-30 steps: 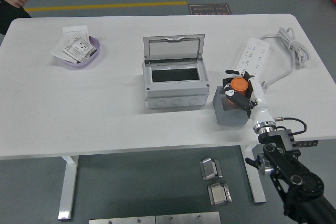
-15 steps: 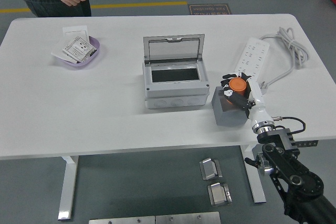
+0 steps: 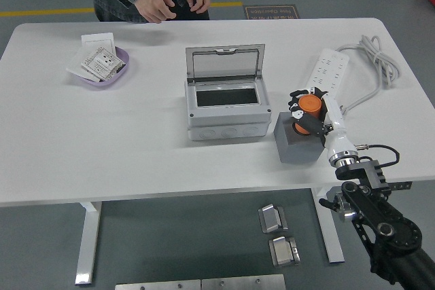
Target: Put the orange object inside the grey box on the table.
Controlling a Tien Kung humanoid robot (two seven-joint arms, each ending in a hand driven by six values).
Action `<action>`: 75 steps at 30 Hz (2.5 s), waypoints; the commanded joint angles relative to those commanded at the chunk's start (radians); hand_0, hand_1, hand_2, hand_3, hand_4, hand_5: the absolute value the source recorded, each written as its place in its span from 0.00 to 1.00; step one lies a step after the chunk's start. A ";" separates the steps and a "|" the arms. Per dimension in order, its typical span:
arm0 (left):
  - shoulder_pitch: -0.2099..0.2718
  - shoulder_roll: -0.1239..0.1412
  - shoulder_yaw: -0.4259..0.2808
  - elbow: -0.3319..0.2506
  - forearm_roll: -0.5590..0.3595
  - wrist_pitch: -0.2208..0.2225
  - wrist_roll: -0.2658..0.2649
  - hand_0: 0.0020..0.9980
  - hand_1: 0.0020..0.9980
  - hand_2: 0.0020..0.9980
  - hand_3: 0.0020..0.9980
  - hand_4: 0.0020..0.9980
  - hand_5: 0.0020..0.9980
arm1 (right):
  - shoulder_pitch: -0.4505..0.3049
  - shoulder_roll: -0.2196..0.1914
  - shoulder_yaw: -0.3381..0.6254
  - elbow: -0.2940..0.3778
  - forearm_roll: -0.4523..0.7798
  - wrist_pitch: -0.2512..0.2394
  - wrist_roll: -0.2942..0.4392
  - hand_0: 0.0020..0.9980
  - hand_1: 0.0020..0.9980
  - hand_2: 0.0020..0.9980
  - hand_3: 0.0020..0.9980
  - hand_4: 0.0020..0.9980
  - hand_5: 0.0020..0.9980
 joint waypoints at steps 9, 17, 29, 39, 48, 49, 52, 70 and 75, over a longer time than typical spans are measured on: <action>0.002 0.000 -0.002 0.000 -0.001 0.001 0.001 0.68 0.69 0.61 0.72 0.72 0.45 | 0.052 -0.027 -0.050 0.037 -0.077 -0.060 -0.032 0.47 0.37 0.33 0.26 0.00 0.00; 0.002 0.005 -0.020 0.000 0.011 0.003 0.005 0.68 0.69 0.62 0.72 0.72 0.45 | 0.191 -0.057 -0.201 0.082 -0.276 -0.146 -0.146 0.31 0.28 0.34 0.26 0.00 0.00; 0.007 0.019 -0.046 0.000 0.031 0.003 0.016 0.68 0.69 0.62 0.72 0.72 0.46 | 0.402 0.065 -0.446 -0.035 -0.603 -0.123 -0.386 0.00 0.08 0.28 0.24 0.00 0.00; 0.005 0.025 -0.049 0.000 0.035 0.003 0.019 0.68 0.69 0.62 0.72 0.72 0.47 | 0.512 0.097 -0.523 -0.190 -0.692 -0.103 -0.422 0.00 0.08 0.27 0.23 0.00 0.00; 0.001 0.030 -0.046 0.000 0.034 0.004 0.020 0.68 0.69 0.62 0.72 0.72 0.47 | 0.572 0.097 -0.564 -0.277 -0.674 -0.099 -0.421 0.00 0.08 0.28 0.23 0.00 0.00; 0.000 0.030 -0.046 0.000 0.034 0.004 0.019 0.68 0.69 0.62 0.72 0.72 0.47 | 0.575 0.097 -0.569 -0.282 -0.673 -0.099 -0.421 0.00 0.08 0.28 0.23 0.00 0.00; -0.004 0.030 -0.042 0.000 0.033 0.003 0.018 0.68 0.69 0.62 0.72 0.72 0.47 | 0.584 0.097 -0.585 -0.300 -0.668 -0.101 -0.417 0.00 0.08 0.28 0.23 0.00 0.00; -0.017 0.033 -0.008 0.000 0.008 -0.001 0.012 0.68 0.69 0.62 0.72 0.72 0.47 | 0.615 0.097 -0.682 -0.372 -0.607 -0.109 -0.356 0.01 0.12 0.33 0.25 0.00 0.00; -0.019 0.033 0.003 0.000 0.001 -0.003 0.011 0.68 0.69 0.62 0.72 0.72 0.47 | 0.618 0.097 -0.670 -0.385 -0.607 -0.082 -0.335 0.04 0.14 0.36 0.31 0.00 0.00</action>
